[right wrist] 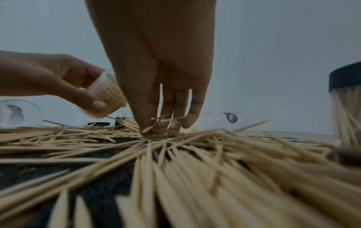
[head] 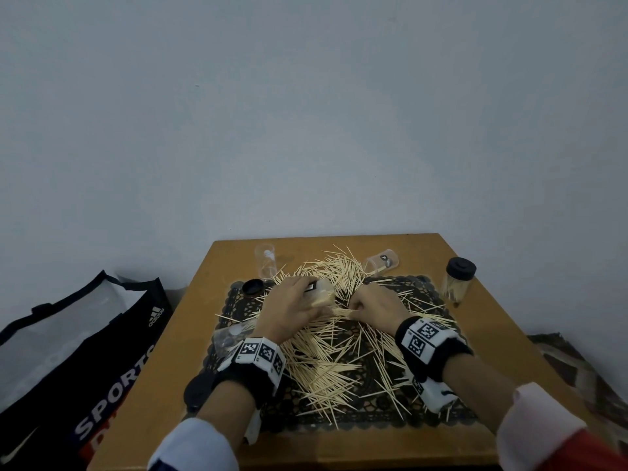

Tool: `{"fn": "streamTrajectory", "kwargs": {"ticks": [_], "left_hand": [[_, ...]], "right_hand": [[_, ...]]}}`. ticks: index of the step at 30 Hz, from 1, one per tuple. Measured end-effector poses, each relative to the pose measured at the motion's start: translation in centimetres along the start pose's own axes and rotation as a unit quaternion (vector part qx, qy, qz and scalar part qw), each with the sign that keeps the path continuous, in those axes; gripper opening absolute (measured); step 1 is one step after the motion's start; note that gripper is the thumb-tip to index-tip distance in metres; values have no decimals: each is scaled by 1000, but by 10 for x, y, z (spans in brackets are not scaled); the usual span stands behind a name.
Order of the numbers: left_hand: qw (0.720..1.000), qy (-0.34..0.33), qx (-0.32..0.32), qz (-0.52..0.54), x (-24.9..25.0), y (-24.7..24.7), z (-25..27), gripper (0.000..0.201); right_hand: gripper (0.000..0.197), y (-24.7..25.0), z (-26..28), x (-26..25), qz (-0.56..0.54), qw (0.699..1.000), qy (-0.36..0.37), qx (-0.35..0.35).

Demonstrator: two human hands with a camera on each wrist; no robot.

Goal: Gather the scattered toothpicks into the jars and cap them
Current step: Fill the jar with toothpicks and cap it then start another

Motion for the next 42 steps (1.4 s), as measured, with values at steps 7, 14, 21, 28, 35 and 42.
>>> {"fn": "streamTrajectory", "kwargs": {"ticks": [7, 14, 21, 28, 35, 42], "left_hand": [[998, 49, 30, -37, -9, 10, 2, 61], [996, 75, 34, -41, -14, 13, 4, 56], [999, 39, -2, -10, -5, 4, 1, 62], [999, 12, -37, 27, 2, -6, 0, 65], [998, 15, -34, 48, 6, -4, 1, 63], [998, 10, -31, 57, 6, -4, 0, 67]], "right_hand": [[17, 16, 1, 1, 5, 997, -5, 76], [22, 34, 5, 4, -29, 987, -2, 156], [20, 33, 2, -7, -64, 983, 44, 165], [29, 34, 3, -18, -53, 980, 94, 169], [29, 30, 4, -32, -23, 975, 151, 163], [28, 40, 8, -29, -112, 965, 149, 183]]}}
Point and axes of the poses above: each hand's wrist, its own z-axis away from the middle knuckle, its own y-axis out of the back of the hand, x = y × z, the point moved 10 cm from there along -z, towards the middle knuckle
